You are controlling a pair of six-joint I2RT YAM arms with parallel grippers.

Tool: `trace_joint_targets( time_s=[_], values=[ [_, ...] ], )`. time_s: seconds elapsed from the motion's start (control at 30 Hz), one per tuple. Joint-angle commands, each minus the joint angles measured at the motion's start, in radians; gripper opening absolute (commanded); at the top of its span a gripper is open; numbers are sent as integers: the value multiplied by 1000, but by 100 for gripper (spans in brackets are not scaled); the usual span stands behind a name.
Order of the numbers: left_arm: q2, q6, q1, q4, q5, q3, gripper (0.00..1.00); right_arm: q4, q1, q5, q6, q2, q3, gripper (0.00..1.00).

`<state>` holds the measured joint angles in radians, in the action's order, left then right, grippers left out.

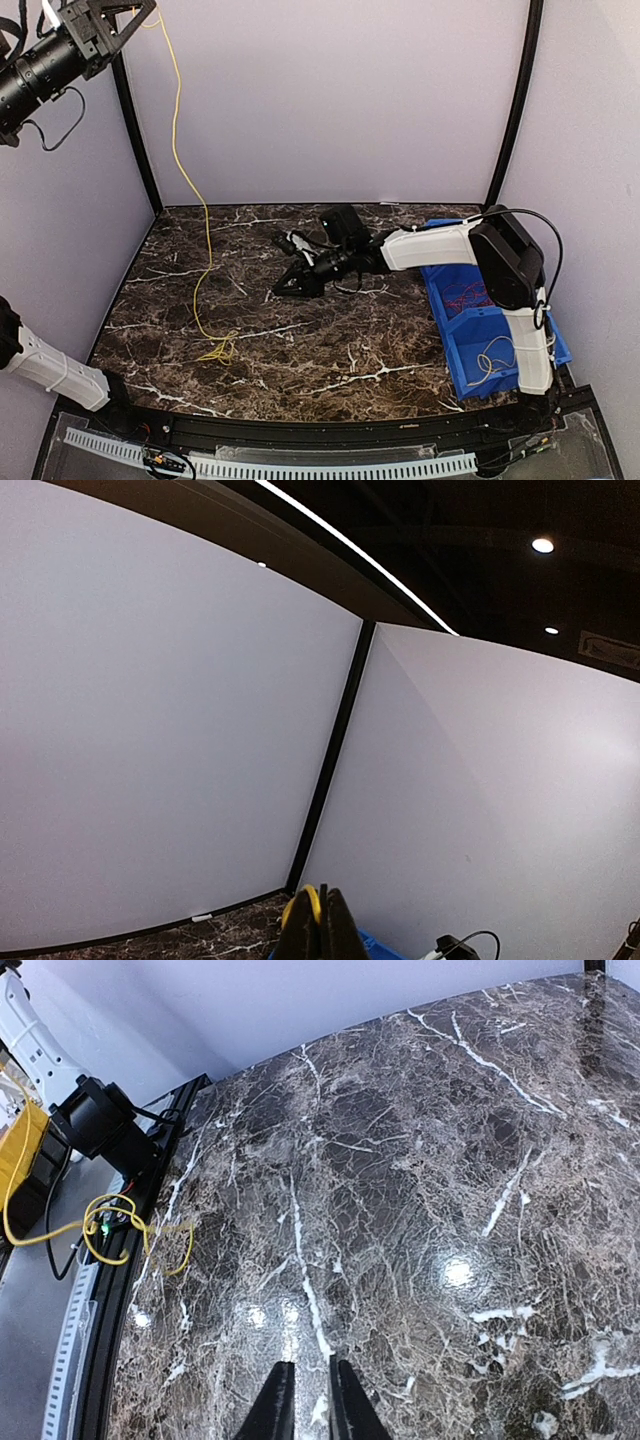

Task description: Untangle the cables

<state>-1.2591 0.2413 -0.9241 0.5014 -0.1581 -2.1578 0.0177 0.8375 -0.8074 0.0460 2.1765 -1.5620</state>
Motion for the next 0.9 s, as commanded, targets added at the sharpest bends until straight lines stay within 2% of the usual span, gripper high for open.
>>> trace_joint_targets(
  time_s=[0.0, 0.13, 0.43, 0.53, 0.7, 0.87],
  values=[
    [7, 0, -2, -42, -10, 1, 0, 11, -6, -44, 40, 4, 22, 21],
    [14, 5, -2, -52, -1, 33, 0, -3, 0, -150, 80, -12, 41, 42],
    [31, -7, -2, -81, -6, 91, 0, -28, 20, -158, 69, -1, 30, 51],
    [52, -10, -1, -108, -7, 149, 0, -47, 44, -94, 107, -7, 24, 54],
    [93, -6, -2, -136, -16, 233, 0, -56, 88, 98, 135, 2, 20, 57],
    [213, 24, -2, -195, -88, 486, 0, -59, 105, 259, 137, 33, 16, 50]
  ],
)
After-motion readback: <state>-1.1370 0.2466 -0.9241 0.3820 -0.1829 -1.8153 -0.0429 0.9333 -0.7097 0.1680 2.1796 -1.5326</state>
